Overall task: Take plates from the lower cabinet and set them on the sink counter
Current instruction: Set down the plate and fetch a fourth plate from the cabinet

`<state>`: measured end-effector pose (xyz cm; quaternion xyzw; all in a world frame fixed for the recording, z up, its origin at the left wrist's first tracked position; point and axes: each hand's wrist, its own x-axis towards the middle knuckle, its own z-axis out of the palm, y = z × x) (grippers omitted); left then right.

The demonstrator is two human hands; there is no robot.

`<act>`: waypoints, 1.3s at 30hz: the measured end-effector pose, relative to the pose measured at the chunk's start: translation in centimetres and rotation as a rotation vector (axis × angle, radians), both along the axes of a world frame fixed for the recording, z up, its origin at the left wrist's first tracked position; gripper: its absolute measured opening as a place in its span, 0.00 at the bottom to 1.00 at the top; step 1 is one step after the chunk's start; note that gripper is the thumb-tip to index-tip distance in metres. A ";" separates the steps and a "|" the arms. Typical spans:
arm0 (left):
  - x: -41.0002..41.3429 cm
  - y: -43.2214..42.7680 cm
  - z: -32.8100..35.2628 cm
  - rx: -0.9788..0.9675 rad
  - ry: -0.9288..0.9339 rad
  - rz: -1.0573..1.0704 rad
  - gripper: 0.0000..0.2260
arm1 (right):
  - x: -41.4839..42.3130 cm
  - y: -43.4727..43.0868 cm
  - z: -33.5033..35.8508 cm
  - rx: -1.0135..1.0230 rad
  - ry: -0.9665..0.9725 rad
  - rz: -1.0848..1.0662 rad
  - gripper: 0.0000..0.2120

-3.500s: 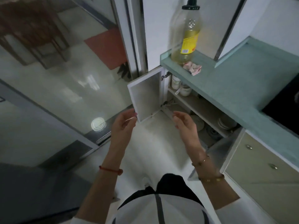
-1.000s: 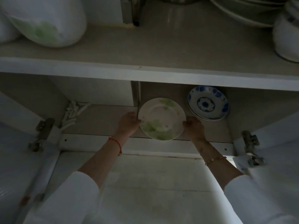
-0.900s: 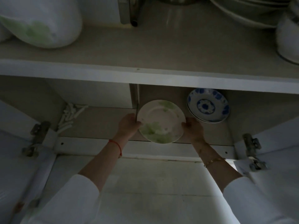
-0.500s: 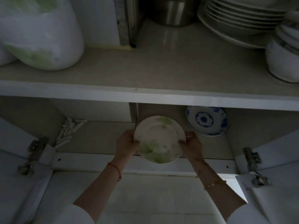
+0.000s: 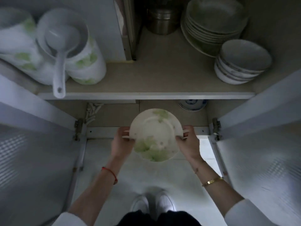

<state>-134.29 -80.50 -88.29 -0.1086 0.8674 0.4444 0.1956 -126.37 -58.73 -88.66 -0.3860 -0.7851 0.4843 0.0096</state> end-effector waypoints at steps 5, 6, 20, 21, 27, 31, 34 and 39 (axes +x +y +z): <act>4.6 -2.3 8.3 0.046 -0.051 0.011 0.17 | 4.7 -2.0 8.4 -0.057 -0.042 0.008 0.15; 5.6 -2.6 10.0 0.053 -0.044 0.015 0.17 | 5.5 -2.2 10.3 -0.056 -0.046 0.010 0.15; 15.8 -4.9 34.3 0.158 -0.062 -0.021 0.18 | 15.9 -4.1 34.7 -0.142 -0.130 -0.045 0.17; 15.9 -5.1 36.0 0.155 -0.055 -0.041 0.18 | 16.3 -4.2 36.6 -0.128 -0.120 -0.052 0.17; 14.4 -4.7 46.4 0.184 0.017 -0.162 0.18 | 17.8 -4.6 47.1 -0.125 -0.033 -0.148 0.18; 12.7 -3.2 52.7 0.241 0.088 -0.259 0.19 | 18.3 -4.4 53.0 -0.132 0.081 -0.249 0.17; 11.8 -1.8 56.6 0.259 0.107 -0.341 0.22 | 19.0 -3.8 56.7 -0.148 0.169 -0.338 0.16; 11.8 1.9 61.8 0.348 0.072 -0.467 0.19 | 21.8 -2.5 61.5 -0.186 0.305 -0.504 0.15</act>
